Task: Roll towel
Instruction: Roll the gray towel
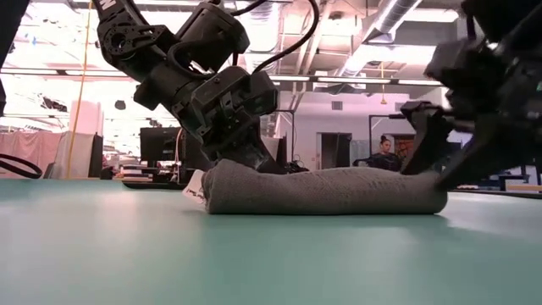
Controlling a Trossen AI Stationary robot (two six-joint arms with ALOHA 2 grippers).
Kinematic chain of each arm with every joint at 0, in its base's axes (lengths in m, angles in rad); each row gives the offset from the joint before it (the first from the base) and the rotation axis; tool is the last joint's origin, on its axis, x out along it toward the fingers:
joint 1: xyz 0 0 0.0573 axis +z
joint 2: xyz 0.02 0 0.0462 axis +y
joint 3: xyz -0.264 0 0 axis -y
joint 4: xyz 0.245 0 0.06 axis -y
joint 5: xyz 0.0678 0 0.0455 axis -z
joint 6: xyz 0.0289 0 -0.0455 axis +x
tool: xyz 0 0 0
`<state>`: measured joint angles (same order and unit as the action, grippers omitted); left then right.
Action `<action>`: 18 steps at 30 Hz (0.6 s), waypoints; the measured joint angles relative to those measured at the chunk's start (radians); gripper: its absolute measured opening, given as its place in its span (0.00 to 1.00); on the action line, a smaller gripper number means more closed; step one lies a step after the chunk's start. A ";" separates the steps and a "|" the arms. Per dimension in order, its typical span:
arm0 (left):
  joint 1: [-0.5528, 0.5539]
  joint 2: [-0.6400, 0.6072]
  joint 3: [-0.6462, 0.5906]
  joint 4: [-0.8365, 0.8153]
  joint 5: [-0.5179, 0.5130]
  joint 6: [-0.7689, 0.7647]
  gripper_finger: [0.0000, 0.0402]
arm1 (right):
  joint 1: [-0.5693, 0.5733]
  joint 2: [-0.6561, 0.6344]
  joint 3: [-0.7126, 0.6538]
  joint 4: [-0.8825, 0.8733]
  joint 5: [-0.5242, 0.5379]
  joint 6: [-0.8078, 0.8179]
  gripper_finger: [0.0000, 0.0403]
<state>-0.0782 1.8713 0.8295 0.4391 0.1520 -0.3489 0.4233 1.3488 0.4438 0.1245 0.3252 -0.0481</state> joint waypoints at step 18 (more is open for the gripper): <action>-0.109 0.002 -0.002 0.080 -0.003 0.023 0.00 | -0.059 0.239 0.003 0.200 -0.016 -0.061 0.15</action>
<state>-0.1870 1.8729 0.8280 0.5187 0.1487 -0.3258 0.3645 1.5876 0.4469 0.3241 0.3088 -0.1089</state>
